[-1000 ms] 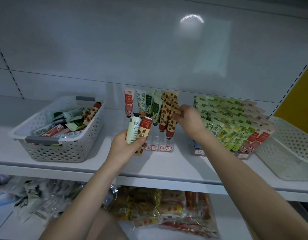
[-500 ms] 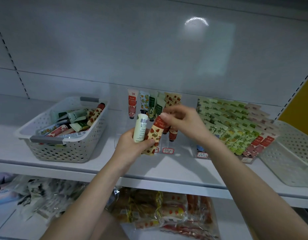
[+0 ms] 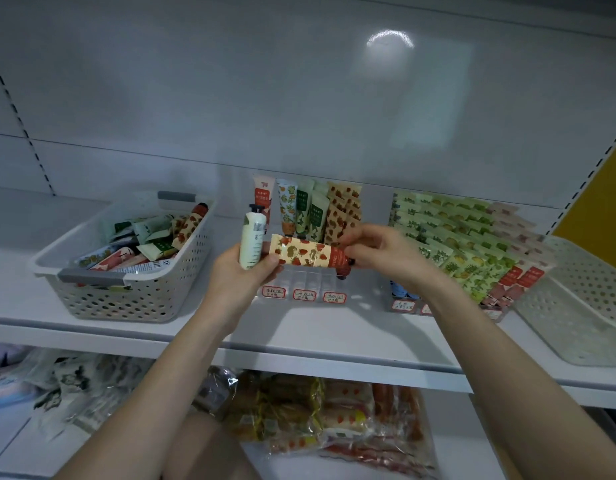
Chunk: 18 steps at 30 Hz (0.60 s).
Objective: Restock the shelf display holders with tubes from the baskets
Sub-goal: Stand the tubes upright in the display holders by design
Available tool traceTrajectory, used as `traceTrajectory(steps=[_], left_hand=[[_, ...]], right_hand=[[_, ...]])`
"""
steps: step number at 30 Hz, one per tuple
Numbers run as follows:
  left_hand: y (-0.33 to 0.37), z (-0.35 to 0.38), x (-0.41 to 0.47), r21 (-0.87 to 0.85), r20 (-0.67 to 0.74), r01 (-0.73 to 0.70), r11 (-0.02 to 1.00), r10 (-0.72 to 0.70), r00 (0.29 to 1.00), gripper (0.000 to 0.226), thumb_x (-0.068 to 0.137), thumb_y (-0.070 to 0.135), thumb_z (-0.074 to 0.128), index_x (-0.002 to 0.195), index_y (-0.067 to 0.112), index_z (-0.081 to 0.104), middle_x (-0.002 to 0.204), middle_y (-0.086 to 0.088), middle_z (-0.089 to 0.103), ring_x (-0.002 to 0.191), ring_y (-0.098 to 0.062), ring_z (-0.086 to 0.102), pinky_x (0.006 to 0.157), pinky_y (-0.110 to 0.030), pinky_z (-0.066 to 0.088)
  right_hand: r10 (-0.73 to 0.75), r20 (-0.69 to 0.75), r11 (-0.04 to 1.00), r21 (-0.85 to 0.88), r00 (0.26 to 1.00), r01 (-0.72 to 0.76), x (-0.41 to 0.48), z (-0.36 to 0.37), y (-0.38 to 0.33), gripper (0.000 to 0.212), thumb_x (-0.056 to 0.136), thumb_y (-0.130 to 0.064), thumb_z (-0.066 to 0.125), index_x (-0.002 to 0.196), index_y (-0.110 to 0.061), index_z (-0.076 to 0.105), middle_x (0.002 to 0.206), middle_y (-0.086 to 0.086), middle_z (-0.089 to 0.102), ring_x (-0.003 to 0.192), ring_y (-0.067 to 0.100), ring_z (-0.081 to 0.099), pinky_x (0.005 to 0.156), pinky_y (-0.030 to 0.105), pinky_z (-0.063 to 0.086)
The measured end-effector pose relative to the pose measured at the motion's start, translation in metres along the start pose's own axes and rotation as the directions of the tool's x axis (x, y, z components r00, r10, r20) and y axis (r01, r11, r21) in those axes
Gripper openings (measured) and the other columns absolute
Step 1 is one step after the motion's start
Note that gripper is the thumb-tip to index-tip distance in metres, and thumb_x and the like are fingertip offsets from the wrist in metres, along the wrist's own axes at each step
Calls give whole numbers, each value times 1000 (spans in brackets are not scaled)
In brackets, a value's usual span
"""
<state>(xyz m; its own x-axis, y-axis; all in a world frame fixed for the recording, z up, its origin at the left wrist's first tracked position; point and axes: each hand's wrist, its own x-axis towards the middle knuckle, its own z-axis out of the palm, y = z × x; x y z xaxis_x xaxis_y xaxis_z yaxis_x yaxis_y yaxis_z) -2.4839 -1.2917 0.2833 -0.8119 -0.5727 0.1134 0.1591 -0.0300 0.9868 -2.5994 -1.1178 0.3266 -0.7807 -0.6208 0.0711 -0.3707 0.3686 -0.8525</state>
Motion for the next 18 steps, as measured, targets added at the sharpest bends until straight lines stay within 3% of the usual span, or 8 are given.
traceTrajectory(steps=[4,7,10,13,16,18], left_hand=[[4,8,0,194,91,-111,975,95,991,18,84,4,64,84,21,57,80,1,63,76,-12,63,73,-27,53],[6,17,2,289,130,-181,940,149,980,16,83,5,66,86,19,59,80,1,62,77,-17,62,74,-32,52],[5,15,4,162,100,-109,981,94,991,14,86,6,62,89,18,57,83,-6,63,73,-15,66,73,-30,55],[-4,8,2,182,88,-63,981,47,995,20,88,15,61,105,12,51,80,-7,62,59,-9,63,58,-21,55],[-17,3,-1,222,83,-40,974,22,996,28,90,28,58,109,9,48,73,-5,61,51,-6,57,50,-21,49],[-22,1,-2,221,77,-18,975,1,997,30,91,32,54,110,9,47,72,-4,62,51,-7,56,51,-24,48]], right_hand=[[-152,123,960,-218,981,176,-3,9,-3,24,87,-21,63,110,-14,65,94,-8,63,80,-3,56,70,5,43],[-204,133,925,-298,970,235,-2,19,-3,20,84,-21,68,98,-7,69,84,8,65,66,9,51,59,16,40],[-205,-107,966,-184,973,184,0,13,-1,16,84,-19,67,94,-7,68,85,8,65,73,22,62,67,34,53],[-145,-375,989,-18,916,149,4,1,4,17,82,-17,69,96,-7,63,88,11,67,84,28,65,74,38,54],[-111,-415,992,7,903,125,9,3,8,14,83,-15,68,93,-9,60,90,22,67,86,35,65,77,51,53],[-85,-390,996,-9,917,89,11,8,9,9,84,-11,65,88,-9,57,88,17,66,88,33,65,78,52,52]])
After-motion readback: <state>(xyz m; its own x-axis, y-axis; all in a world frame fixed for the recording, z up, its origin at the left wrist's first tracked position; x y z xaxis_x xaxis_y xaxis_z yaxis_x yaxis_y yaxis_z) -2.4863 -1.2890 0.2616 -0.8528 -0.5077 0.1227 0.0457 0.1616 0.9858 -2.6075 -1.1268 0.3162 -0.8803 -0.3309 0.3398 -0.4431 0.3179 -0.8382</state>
